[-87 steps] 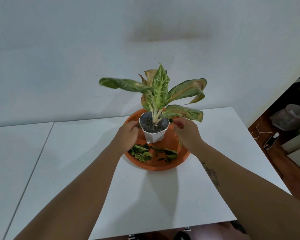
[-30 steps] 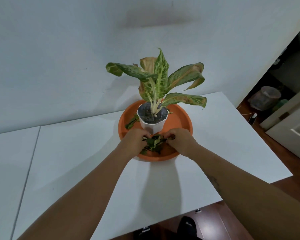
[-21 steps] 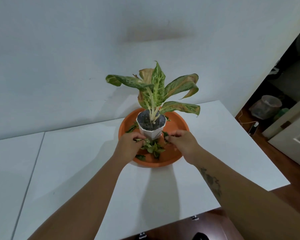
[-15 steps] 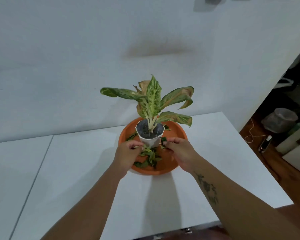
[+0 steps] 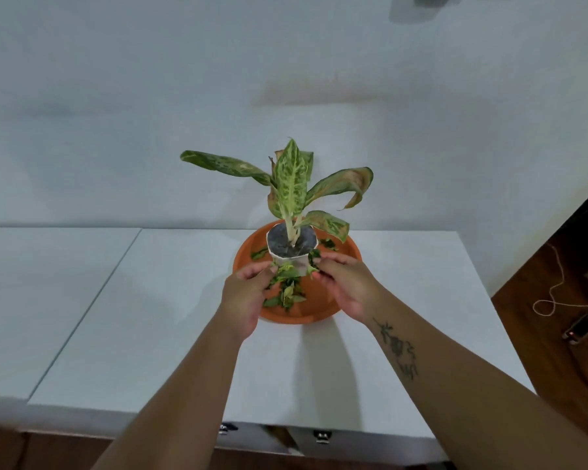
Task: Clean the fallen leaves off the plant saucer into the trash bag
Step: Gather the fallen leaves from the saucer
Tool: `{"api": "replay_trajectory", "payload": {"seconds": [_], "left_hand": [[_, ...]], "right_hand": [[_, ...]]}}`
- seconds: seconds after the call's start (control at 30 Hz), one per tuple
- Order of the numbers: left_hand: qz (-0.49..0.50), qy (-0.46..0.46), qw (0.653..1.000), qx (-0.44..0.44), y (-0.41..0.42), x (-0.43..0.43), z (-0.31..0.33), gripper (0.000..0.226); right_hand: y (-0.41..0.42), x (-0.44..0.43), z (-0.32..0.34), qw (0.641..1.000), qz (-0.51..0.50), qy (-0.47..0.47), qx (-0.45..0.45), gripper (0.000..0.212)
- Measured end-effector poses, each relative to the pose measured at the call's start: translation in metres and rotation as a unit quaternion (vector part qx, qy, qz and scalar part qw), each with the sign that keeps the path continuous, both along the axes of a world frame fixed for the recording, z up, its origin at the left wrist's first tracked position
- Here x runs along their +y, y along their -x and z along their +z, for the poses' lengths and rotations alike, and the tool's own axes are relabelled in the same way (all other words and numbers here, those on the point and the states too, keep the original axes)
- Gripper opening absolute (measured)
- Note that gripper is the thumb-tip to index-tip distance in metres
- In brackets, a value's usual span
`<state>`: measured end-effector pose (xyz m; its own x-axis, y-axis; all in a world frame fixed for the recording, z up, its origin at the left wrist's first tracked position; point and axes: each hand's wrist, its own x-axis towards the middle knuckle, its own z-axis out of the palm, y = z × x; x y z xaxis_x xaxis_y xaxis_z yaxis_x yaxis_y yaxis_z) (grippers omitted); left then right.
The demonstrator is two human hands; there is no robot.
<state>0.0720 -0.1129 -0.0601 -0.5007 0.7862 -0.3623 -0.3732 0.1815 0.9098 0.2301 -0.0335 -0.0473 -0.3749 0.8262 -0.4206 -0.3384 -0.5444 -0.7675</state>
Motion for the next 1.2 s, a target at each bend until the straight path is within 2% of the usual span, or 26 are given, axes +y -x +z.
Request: {"api": "replay_trajectory", "payload": {"seconds": [0.17, 0.4, 0.6, 0.77, 0.97, 1.2], "left_hand": [[0.026, -0.024, 0.996, -0.082, -0.006, -0.004, 0.002, 0.018], [-0.036, -0.044, 0.991, -0.119, -0.021, -0.001, 0.001, 0.02], [-0.059, -0.051, 0.981, -0.177, -0.049, 0.011, -0.003, 0.013], [-0.088, -0.057, 0.97, -0.22, -0.07, 0.022, -0.008, 0.034], [-0.124, -0.051, 0.961, -0.241, -0.104, 0.032, -0.005, 0.036], [-0.163, -0.055, 0.953, -0.248, -0.157, 0.045, -0.002, 0.02]], "right_hand": [[-0.003, -0.004, 0.002, 1.0, 0.005, 0.008, 0.009, 0.01], [-0.022, -0.013, 0.006, 0.999, -0.037, 0.011, 0.021, 0.012], [-0.047, -0.015, 0.001, 0.996, -0.077, 0.003, 0.033, 0.014], [-0.072, -0.017, -0.002, 0.992, -0.117, -0.001, 0.036, 0.01], [-0.113, -0.023, -0.006, 0.984, -0.175, 0.01, 0.041, 0.011], [-0.173, -0.019, -0.001, 0.968, -0.245, 0.017, 0.052, 0.016]]}}
